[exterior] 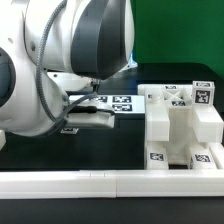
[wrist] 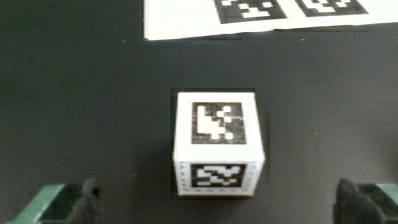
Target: Assemble chair
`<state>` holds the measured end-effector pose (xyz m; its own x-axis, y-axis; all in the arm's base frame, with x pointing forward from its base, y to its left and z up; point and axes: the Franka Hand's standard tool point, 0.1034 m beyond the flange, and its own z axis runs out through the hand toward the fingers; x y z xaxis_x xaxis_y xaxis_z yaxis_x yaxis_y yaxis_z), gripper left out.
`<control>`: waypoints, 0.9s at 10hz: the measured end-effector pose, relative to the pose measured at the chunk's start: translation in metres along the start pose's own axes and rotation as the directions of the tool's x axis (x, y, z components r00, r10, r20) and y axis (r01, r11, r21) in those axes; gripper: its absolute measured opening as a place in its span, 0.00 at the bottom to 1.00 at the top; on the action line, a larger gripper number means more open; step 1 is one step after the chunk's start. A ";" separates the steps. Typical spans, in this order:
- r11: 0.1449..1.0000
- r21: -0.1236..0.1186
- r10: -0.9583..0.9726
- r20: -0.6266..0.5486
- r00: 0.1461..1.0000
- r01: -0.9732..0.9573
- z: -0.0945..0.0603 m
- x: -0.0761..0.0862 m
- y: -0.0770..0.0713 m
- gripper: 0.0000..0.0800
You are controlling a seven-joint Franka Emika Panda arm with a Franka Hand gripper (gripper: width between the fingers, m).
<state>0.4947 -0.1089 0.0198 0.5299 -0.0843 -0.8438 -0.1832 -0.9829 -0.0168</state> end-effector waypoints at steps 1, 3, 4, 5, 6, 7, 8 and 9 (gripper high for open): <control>1.000 0.009 0.027 0.049 0.998 -0.028 0.012 0.000 0.005 0.81; 0.996 0.008 0.089 0.111 0.990 -0.091 0.030 0.000 0.007 0.81; 0.995 0.005 0.100 0.118 0.988 -0.101 0.033 0.000 0.007 0.81; 0.995 0.005 0.099 0.116 0.988 -0.100 0.032 0.000 0.007 0.77; 0.995 0.005 0.099 0.116 0.988 -0.100 0.032 0.000 0.007 0.60; 0.995 0.005 0.099 0.116 0.988 -0.100 0.032 0.000 0.007 0.60; 0.995 0.005 0.099 0.116 0.988 -0.100 0.032 0.000 0.007 0.44; 0.995 0.005 0.098 0.107 0.989 -0.099 0.030 0.000 0.007 0.44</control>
Offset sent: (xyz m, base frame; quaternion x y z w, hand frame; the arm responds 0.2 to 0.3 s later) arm -0.0235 0.0106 -0.0141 0.0264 -0.0768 0.0849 0.9931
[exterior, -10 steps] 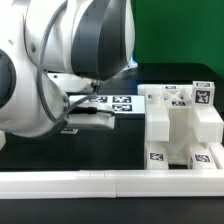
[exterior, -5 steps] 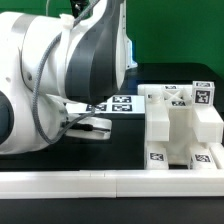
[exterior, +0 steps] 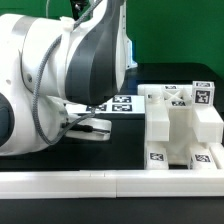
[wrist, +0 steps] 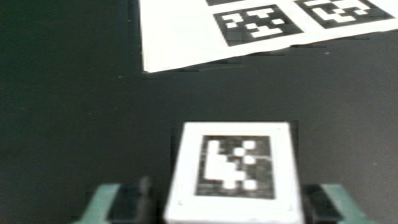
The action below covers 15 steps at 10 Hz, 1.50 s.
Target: Assemble chair
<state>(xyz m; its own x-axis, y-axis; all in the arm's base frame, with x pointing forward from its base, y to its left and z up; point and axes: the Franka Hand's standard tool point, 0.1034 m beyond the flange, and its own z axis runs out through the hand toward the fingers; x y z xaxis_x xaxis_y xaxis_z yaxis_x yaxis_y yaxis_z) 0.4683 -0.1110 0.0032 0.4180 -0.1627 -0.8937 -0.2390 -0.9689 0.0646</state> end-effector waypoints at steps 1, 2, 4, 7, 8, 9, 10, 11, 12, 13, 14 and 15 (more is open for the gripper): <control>1.000 -0.003 -0.003 -0.017 1.000 0.003 -0.005 -0.002 -0.003 0.35; 1.000 -0.009 -0.010 -0.029 1.000 0.010 -0.011 -0.008 -0.008 0.35; 0.999 -0.016 -0.040 -0.126 0.991 0.039 -0.051 -0.030 -0.018 0.35; 0.996 -0.023 -0.090 -0.427 0.900 0.089 -0.104 -0.082 -0.040 0.35; 0.994 -0.041 -0.107 -0.543 0.833 0.101 -0.114 -0.080 -0.047 0.35; 0.994 -0.044 -0.110 -0.595 0.796 0.105 -0.103 -0.078 -0.048 0.35; 0.994 -0.039 -0.107 -0.608 0.787 0.105 -0.101 -0.080 -0.046 0.36; 0.994 -0.042 -0.105 -0.672 0.733 0.104 -0.113 -0.075 -0.048 0.36; 0.994 -0.046 -0.104 -0.716 0.690 0.102 -0.116 -0.075 -0.051 0.36; 0.992 -0.088 -0.126 -0.796 0.592 0.092 -0.134 -0.086 -0.071 0.36; 0.987 -0.114 -0.157 -0.849 0.505 0.115 -0.149 -0.102 -0.091 0.36; 0.984 -0.124 -0.168 -0.879 0.446 0.128 -0.162 -0.115 -0.102 0.36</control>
Offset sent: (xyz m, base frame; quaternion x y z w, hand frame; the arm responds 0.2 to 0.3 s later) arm 0.0176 0.0128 0.0796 0.0062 0.1856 -0.0261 0.9823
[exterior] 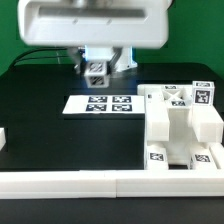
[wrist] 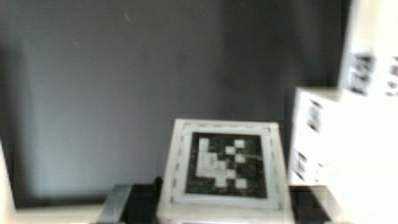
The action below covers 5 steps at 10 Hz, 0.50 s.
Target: Assemble chair
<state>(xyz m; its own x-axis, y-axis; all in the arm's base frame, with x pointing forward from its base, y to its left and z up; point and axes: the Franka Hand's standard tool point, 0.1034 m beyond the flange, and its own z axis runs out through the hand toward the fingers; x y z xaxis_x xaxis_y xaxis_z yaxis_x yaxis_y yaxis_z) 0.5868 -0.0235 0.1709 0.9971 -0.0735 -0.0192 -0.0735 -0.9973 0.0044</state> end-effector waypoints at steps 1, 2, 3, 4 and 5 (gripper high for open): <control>1.000 0.005 -0.004 -0.136 0.991 0.004 -0.010 0.011 -0.013 0.36; 1.000 0.005 -0.019 -0.210 0.977 0.021 -0.003 -0.002 -0.020 0.36; 1.000 0.004 -0.015 -0.222 0.975 0.016 0.000 -0.006 -0.016 0.36; 1.000 -0.001 -0.016 -0.307 0.952 0.016 -0.004 0.003 -0.016 0.36; 1.000 -0.002 -0.017 -0.315 0.949 0.018 0.001 -0.001 -0.016 0.36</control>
Offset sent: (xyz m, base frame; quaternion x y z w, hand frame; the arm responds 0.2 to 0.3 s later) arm 0.0000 0.0000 0.0000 0.0000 0.1938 0.0000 0.9810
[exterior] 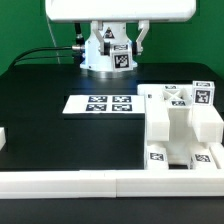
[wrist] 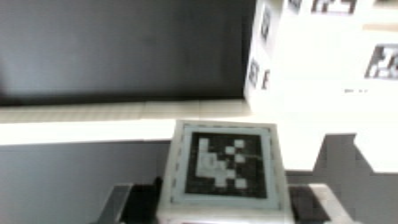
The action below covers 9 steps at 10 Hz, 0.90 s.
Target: Assemble chair
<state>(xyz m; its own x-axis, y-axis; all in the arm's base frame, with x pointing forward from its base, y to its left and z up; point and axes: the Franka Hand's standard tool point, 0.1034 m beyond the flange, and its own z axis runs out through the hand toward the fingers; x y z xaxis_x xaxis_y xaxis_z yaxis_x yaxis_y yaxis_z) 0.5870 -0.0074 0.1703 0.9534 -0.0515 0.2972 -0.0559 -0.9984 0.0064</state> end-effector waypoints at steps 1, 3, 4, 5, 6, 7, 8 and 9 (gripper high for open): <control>1.000 -0.002 0.003 0.001 1.000 -0.003 0.001 0.000 -0.004 0.36; 0.998 -0.014 -0.056 -0.055 0.997 0.056 0.008 -0.004 -0.036 0.36; 0.998 -0.014 -0.066 -0.078 0.995 0.065 0.011 -0.003 -0.040 0.36; 0.997 -0.014 -0.083 -0.094 0.992 0.082 0.017 -0.004 -0.044 0.36; 0.996 -0.016 -0.089 -0.088 0.992 0.088 0.022 -0.006 -0.042 0.36; 0.996 -0.016 -0.084 -0.085 0.993 0.083 0.024 -0.007 -0.041 0.36; 0.996 -0.016 -0.089 -0.090 0.992 0.088 0.028 -0.008 -0.043 0.36; 0.996 -0.015 -0.090 -0.083 0.992 0.089 0.032 -0.012 -0.046 0.36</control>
Offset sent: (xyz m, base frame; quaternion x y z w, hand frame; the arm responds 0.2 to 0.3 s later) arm 0.0030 0.0098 -0.0082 -0.0614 0.0827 -0.0647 0.9926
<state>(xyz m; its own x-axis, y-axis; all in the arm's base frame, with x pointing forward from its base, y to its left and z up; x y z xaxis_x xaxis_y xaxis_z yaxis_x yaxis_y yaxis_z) 0.5879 0.0383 0.1363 0.9266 0.0407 0.3738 0.0248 -0.9986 0.0471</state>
